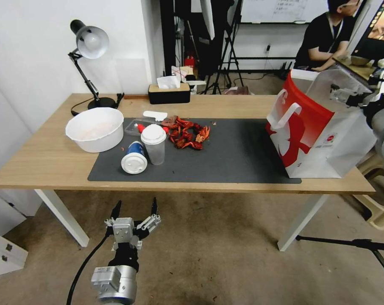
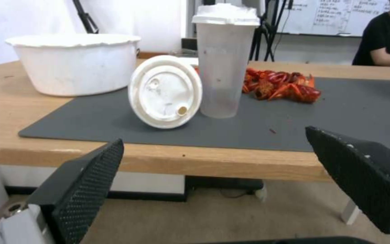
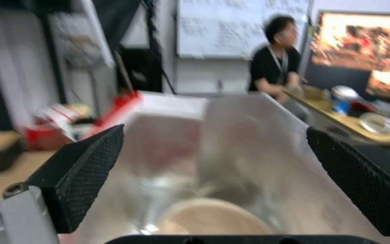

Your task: Pick up the trash from the table and place it into the takeout bag.

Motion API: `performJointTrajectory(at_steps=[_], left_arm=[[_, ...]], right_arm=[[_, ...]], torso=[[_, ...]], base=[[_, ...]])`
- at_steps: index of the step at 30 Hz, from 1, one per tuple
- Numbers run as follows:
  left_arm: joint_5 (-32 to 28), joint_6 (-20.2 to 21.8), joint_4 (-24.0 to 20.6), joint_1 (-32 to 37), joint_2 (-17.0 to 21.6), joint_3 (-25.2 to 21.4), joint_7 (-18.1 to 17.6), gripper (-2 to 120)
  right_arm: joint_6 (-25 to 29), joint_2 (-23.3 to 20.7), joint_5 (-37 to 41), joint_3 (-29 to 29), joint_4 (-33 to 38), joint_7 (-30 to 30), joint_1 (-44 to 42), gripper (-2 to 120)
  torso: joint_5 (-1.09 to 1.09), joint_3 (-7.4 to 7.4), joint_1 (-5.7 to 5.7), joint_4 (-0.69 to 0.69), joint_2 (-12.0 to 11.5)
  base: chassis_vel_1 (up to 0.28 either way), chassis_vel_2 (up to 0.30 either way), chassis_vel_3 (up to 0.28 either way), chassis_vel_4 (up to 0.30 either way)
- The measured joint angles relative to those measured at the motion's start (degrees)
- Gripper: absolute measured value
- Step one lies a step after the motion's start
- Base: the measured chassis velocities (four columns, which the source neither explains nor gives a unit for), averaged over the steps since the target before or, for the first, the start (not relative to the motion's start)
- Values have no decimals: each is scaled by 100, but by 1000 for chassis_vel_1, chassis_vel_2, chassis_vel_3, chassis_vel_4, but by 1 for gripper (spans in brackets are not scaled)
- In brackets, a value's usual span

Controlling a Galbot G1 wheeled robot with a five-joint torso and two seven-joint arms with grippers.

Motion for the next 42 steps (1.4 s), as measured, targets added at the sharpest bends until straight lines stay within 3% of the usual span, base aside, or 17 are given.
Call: performJointTrajectory(at_steps=[4,5,7,16,26,27,30,33,42], left_arm=[[-15,-11,0,-26,-1,-7,14,100],[-15,-11,0,-26,-1,-7,14,100],[-21,-13,0,-40,2,-8,16,100],[-36,-13,34,-86,-7,14,21,100],[-57,-33,41,-91,-8,10,21,100],[-62,-46,41,-89,5,7,21,100],[-72,-57,41,-89,18,4,20,100],[-99,-60,29,-91,43,4,19,100],[-188,-59,47,-164,128,11,15,100]], right_arm=[[871,163,-328,77,229,-719,-441,100],[871,163,-328,77,229,-719,-441,100],[1332,272,-467,115,361,-1273,-712,100],[1935,580,-901,293,682,-2587,-1666,100],[2212,1240,-1396,301,972,-2870,-2403,100],[2386,1571,-1658,302,1049,-2995,-2745,100],[2666,1853,-1899,299,1065,-3107,-3055,100],[3373,2339,-2355,262,955,-3319,-3645,100],[4294,3059,-2987,158,461,-3585,-4434,100]], torso=[[0,0,0,0,0],[0,0,0,0,0],[1,0,0,0,0],[1,0,0,-2,0],[1,0,0,0,0],[2,0,0,-1,1],[1,-1,0,-1,0],[1,-1,-1,-2,0],[1,0,-1,-1,0]], base=[[0,0,0,0],[0,0,0,0],[0,0,0,0],[0,0,0,0],[0,0,0,0],[0,0,0,0],[0,0,0,0],[0,0,0,0],[0,0,0,0]])
